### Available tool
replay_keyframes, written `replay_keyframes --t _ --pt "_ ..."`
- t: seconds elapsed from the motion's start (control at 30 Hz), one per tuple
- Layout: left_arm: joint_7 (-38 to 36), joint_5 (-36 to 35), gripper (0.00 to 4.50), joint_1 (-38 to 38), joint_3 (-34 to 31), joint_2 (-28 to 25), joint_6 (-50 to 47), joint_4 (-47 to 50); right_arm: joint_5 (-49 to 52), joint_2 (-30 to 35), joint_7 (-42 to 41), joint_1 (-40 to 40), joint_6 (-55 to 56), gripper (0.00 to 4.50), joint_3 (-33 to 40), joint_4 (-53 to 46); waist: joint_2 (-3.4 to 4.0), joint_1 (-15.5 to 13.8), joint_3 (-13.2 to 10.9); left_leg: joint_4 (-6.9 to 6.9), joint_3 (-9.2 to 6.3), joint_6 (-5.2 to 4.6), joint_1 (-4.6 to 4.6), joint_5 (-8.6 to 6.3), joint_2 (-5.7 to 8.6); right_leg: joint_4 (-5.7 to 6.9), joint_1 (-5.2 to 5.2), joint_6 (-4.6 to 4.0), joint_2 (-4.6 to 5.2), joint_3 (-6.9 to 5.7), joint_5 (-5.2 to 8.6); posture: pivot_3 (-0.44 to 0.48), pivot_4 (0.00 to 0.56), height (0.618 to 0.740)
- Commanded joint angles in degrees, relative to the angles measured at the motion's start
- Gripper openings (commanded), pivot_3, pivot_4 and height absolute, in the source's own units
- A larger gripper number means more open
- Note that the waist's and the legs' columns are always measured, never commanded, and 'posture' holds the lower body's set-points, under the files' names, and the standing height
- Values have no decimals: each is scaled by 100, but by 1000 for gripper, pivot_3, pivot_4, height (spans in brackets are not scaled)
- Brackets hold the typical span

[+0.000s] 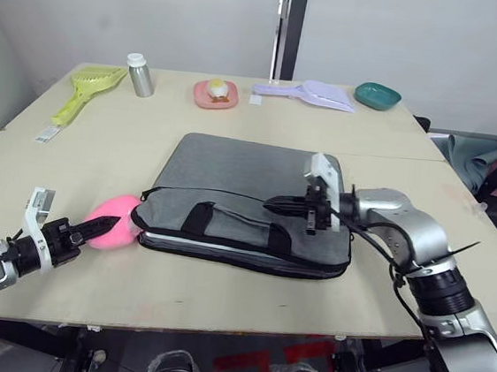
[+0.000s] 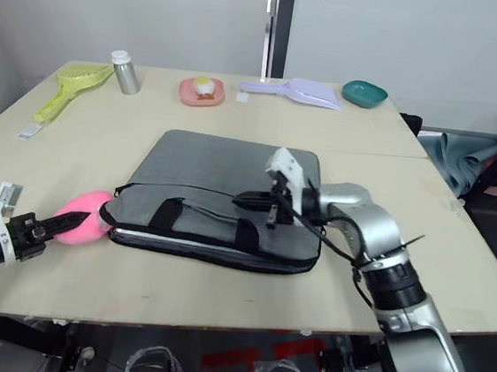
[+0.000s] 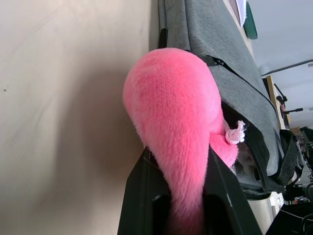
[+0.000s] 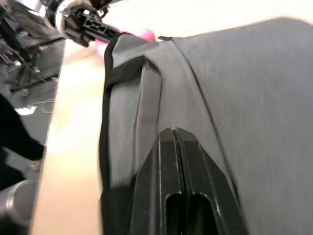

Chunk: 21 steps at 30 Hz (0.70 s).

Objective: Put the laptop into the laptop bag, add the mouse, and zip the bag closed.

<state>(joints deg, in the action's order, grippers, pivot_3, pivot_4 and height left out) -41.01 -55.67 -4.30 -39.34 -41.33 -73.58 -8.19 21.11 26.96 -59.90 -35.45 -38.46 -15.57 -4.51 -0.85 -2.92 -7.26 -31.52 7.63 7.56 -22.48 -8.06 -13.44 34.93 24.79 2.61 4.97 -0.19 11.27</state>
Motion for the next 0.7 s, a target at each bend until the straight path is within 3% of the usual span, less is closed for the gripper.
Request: replay_keyframes --t 0.03,0.23,0.53,0.7 --pt "-8 -98 257 47 -2 43 28 155 -499 -3 51 -4 316 0 -504 203 0 -23 -3 0 0 0 -1 0 1 1 1 0 1 0 0 0 150 740" --pt "75 -150 257 72 -30 85 16 202 -1005 210 -282 485 874 0 -1093 689 -3 -42 2 -3 -4 5 55 -4 0 3 -56 0 5 -2 2 0 150 740" --pt "157 -222 257 35 -48 49 -51 212 -488 14 -354 588 1218 0 -5 1916 -9 -46 12 -21 -5 2 112 -5 3 25 -112 -6 12 3 -1 0 150 740" --pt "157 -221 257 -180 -19 -9 -79 65 -881 34 -492 702 1436 0 -442 2158 -14 -111 16 -22 -8 1 133 -5 4 25 -136 -6 15 3 -1 0 150 740"
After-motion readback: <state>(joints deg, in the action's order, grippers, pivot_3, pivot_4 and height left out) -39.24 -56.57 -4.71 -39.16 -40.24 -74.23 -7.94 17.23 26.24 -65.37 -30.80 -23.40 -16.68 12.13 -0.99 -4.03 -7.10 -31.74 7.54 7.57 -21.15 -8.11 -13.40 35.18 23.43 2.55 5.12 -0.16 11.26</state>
